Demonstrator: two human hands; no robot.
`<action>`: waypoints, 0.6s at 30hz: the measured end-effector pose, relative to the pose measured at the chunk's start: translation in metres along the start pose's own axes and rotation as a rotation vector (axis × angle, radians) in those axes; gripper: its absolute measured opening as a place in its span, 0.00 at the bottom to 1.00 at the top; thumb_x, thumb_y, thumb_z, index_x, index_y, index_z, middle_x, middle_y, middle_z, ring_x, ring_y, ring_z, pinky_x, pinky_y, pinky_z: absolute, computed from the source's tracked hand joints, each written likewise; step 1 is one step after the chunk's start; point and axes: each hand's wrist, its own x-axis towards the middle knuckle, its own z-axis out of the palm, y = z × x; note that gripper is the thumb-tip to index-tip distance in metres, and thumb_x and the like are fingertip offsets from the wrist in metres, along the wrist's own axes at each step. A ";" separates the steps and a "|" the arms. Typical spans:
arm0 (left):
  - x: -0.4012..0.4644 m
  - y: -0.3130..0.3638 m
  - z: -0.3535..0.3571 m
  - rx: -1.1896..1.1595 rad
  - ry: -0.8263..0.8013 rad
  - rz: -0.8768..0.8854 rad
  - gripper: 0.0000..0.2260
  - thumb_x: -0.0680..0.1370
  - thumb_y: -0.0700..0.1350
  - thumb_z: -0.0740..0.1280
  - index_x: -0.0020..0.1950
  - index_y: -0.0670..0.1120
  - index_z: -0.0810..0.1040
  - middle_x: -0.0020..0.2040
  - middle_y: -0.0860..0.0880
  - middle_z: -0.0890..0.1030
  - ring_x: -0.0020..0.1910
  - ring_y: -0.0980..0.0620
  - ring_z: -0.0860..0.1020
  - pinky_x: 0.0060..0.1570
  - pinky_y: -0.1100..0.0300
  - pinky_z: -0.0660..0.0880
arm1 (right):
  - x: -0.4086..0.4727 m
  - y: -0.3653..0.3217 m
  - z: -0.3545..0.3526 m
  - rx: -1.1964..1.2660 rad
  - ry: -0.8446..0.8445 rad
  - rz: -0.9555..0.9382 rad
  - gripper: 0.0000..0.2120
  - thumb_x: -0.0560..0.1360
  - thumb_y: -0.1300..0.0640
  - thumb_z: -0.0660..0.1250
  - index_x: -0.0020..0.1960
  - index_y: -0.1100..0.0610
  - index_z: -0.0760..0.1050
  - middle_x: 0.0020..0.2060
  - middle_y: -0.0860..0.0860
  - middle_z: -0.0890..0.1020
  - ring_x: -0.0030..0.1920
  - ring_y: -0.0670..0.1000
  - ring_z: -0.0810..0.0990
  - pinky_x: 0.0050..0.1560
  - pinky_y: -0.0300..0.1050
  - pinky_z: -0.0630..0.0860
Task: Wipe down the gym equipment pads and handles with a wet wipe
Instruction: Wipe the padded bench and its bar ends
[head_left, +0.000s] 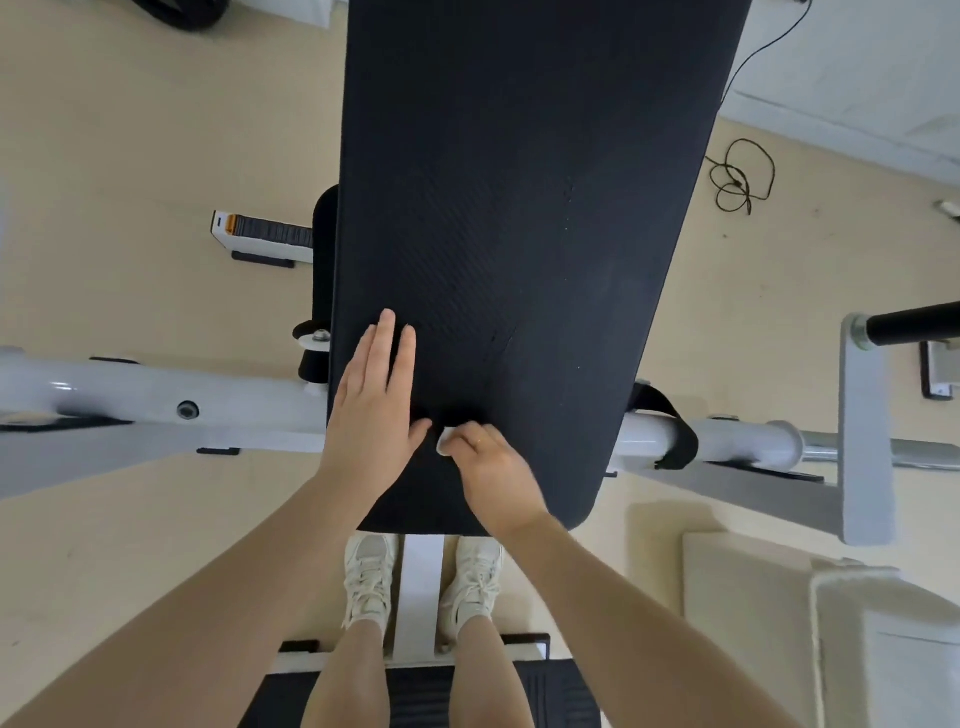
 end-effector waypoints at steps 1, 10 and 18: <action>0.000 -0.001 -0.001 -0.035 0.022 -0.025 0.42 0.68 0.42 0.76 0.75 0.40 0.55 0.76 0.37 0.55 0.73 0.37 0.58 0.68 0.48 0.58 | 0.009 0.003 -0.005 -0.013 0.005 -0.021 0.18 0.59 0.74 0.71 0.46 0.61 0.80 0.41 0.55 0.81 0.38 0.56 0.80 0.31 0.43 0.80; 0.002 0.004 -0.011 -0.364 0.020 -0.411 0.40 0.74 0.41 0.67 0.76 0.40 0.43 0.77 0.41 0.49 0.76 0.42 0.51 0.73 0.49 0.57 | 0.141 0.040 -0.093 -0.076 0.453 0.081 0.15 0.64 0.78 0.66 0.48 0.65 0.79 0.43 0.60 0.80 0.39 0.60 0.78 0.36 0.45 0.77; -0.002 -0.021 -0.019 -1.209 0.156 -0.637 0.27 0.75 0.32 0.53 0.72 0.51 0.65 0.59 0.62 0.76 0.51 0.69 0.71 0.54 0.71 0.66 | 0.042 -0.017 0.004 0.040 0.010 -0.239 0.19 0.61 0.70 0.74 0.51 0.62 0.80 0.49 0.56 0.82 0.42 0.56 0.80 0.30 0.43 0.80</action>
